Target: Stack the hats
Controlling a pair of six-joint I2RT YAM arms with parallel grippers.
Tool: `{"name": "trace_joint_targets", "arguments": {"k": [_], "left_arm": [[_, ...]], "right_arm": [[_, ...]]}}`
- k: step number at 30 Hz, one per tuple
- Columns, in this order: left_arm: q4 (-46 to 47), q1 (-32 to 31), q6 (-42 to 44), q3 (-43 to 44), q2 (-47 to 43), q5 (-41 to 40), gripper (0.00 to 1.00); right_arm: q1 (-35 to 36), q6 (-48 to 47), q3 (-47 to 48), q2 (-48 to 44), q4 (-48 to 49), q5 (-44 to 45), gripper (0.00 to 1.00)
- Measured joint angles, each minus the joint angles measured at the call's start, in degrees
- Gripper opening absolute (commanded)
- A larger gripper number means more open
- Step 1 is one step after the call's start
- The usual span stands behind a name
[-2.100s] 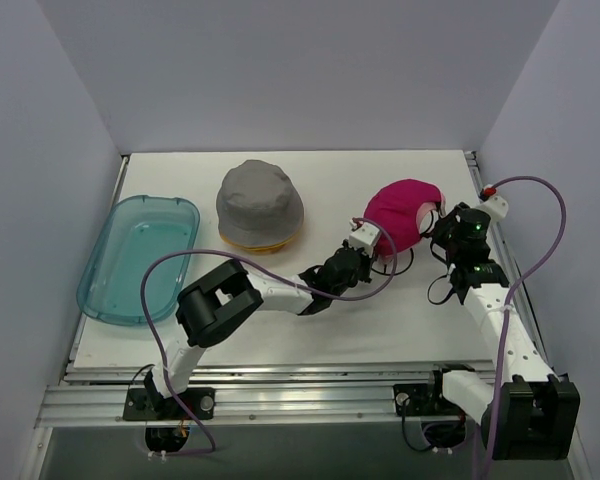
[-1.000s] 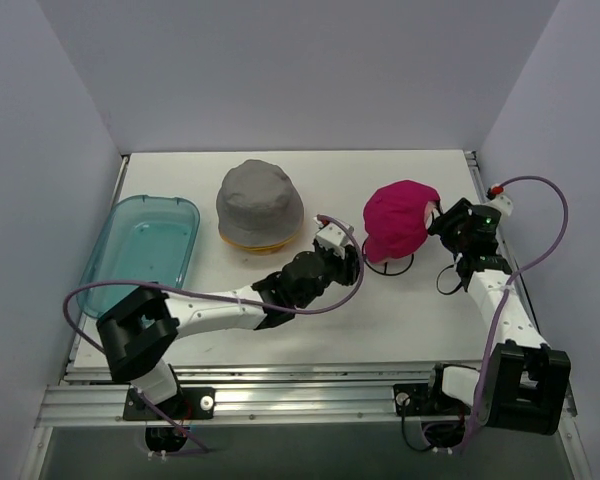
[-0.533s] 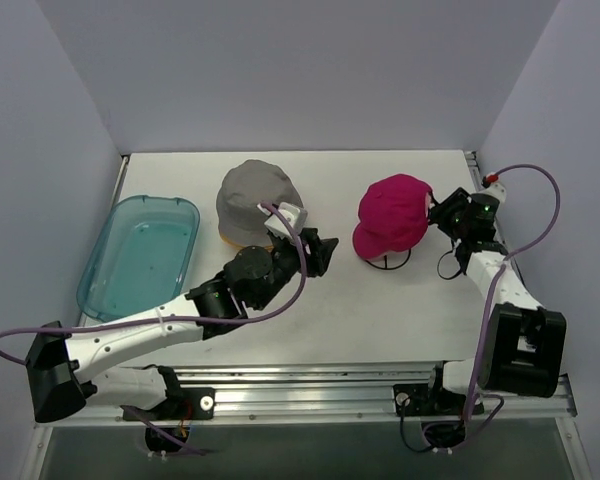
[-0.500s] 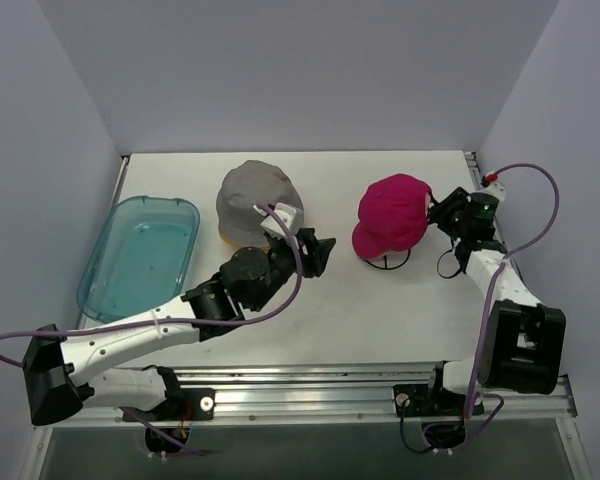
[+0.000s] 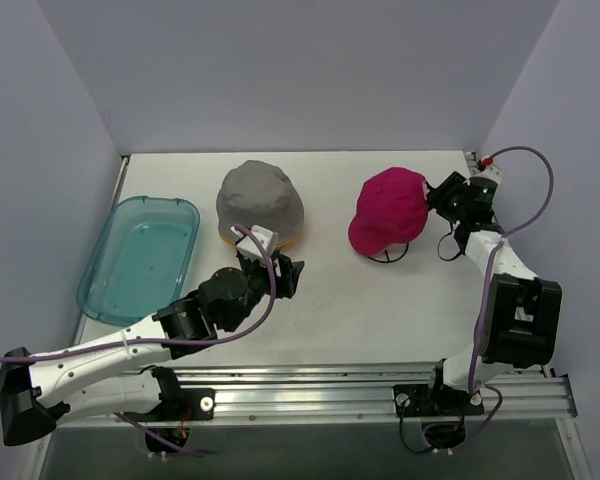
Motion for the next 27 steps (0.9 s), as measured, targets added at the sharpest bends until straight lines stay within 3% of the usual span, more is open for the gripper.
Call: {"name": "trace_joint_targets", "arguments": {"k": [12,17,27], "left_arm": [[-2.91,0.00,2.58,-2.95,-11.17,-3.78,0.80],[-3.50,0.02,4.76,-5.66,-13.05,-6.40,0.97],[-4.13,0.02,5.95,-5.84,-14.51,-9.73,0.94]], "right_arm": [[0.02,-1.99,3.15,-2.16,-3.80,0.15,0.50],[0.02,-2.12,3.15,-6.27,-5.49,0.44,0.52],[0.07,-2.12,3.19,-8.33,-9.33,0.50,0.56]]}}
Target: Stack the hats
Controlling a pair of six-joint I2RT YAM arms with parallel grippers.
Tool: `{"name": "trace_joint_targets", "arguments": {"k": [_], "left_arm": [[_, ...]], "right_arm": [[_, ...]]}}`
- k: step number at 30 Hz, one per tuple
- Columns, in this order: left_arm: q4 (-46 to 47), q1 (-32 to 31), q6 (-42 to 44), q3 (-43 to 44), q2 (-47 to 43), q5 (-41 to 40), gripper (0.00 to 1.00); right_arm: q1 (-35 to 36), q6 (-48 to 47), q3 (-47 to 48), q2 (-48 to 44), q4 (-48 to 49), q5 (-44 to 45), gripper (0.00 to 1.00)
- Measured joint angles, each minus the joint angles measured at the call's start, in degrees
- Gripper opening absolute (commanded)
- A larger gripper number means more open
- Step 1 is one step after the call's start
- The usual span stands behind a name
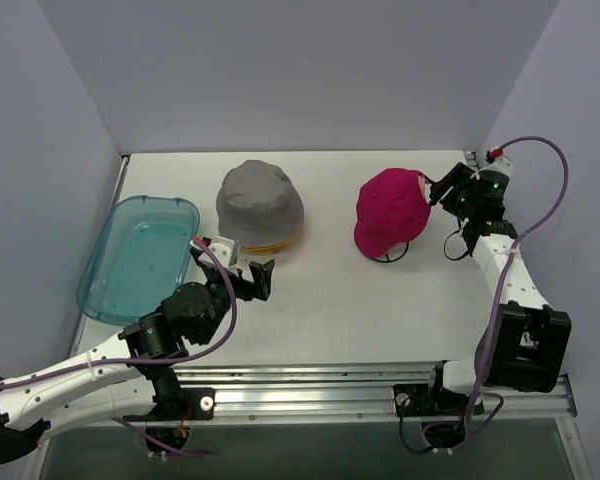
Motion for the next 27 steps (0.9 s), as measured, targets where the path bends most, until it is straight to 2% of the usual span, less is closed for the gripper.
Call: {"name": "trace_joint_targets", "arguments": {"k": [6,12,13,17,19,21,27], "left_arm": [[-6.67,0.00,-1.88,2.67,-0.22,1.49,0.94],[-16.55,0.00,-4.00,14.27,-0.31,5.49,0.94],[-18.16,0.00,-4.42,16.74,-0.31,6.01,0.94],[-21.77,0.02,-5.95,23.02,-1.22,9.49,0.94],[-22.86,0.02,-6.47,23.34,-2.47,11.30,0.94],[-23.76,0.02,-7.21,22.29,-3.65,12.50,0.94],[-24.39,0.02,-10.10,13.20,-7.56,14.80,0.94]], "right_arm": [[0.00,-0.02,1.16,-5.11,-5.60,1.11,0.57],[1.36,-0.07,2.97,-15.23,-11.65,1.38,0.59],[2.25,-0.15,3.04,-16.79,-12.48,1.55,0.60],[10.78,-0.46,3.08,-23.10,-16.24,1.99,0.77],[16.17,-0.17,1.14,-26.91,-16.46,1.79,0.85],[19.80,0.28,-1.33,-31.21,-17.31,1.66,0.99],[24.35,1.49,-6.86,-39.63,-17.99,2.56,1.00]]}}
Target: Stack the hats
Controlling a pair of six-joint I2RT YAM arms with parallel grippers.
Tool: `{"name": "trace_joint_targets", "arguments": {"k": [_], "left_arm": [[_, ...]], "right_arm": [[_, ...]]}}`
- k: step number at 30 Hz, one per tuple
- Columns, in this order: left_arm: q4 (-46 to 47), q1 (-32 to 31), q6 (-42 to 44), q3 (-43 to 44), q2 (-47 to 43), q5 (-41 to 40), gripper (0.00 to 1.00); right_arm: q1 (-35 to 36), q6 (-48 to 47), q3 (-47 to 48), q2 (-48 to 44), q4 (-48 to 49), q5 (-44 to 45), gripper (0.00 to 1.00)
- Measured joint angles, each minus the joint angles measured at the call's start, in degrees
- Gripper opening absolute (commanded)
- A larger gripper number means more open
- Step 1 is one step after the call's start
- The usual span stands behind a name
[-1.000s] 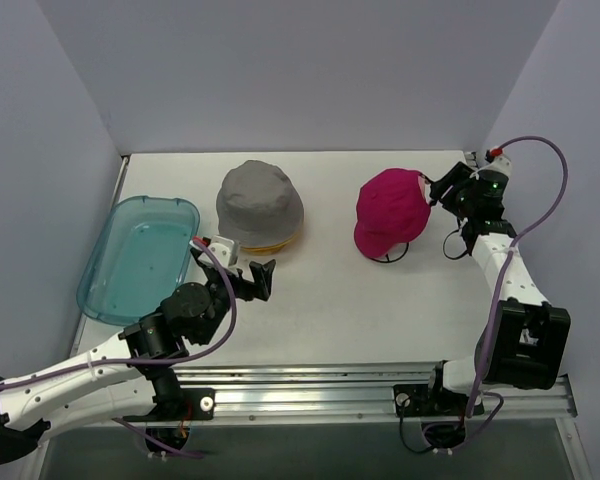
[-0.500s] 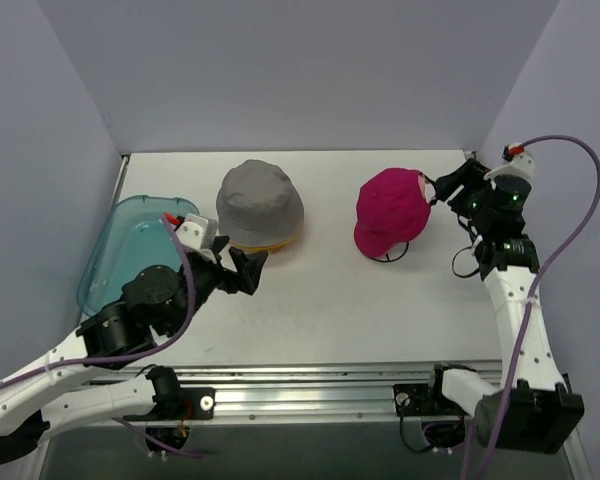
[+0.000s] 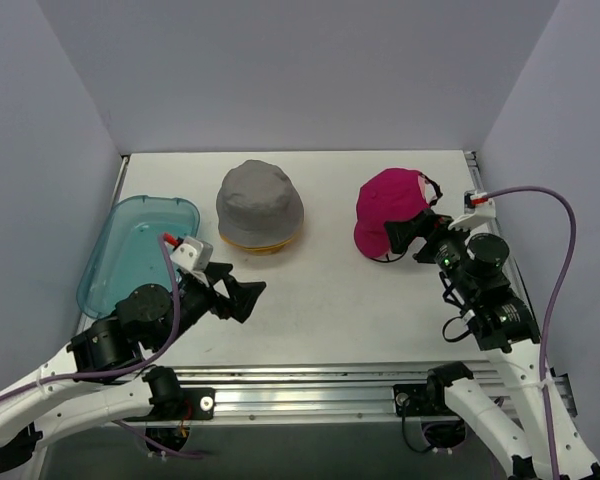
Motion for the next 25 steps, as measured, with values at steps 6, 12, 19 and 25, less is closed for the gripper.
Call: {"name": "trace_joint_targets", "arguments": {"k": [6,12,19,25], "left_arm": [[0.98,0.00,-2.40,-9.49,-5.84,2.49,0.94],[4.63,0.02,-3.21,-14.40,-12.68,2.99,0.94],[5.57,0.00,-3.26,-14.36,-13.51,3.37,0.94],[5.49,0.02,-3.32,-12.70,-12.22,3.89,0.94]], "right_arm": [[1.22,1.11,-8.61,-3.69,-0.09,0.39,1.00],[1.33,0.66,-9.57,-5.92,-1.68,0.26,1.00],[1.60,0.46,-9.44,-8.33,0.48,-4.74,1.00],[1.60,0.26,-9.44,-8.44,0.96,-6.80,1.00]]}}
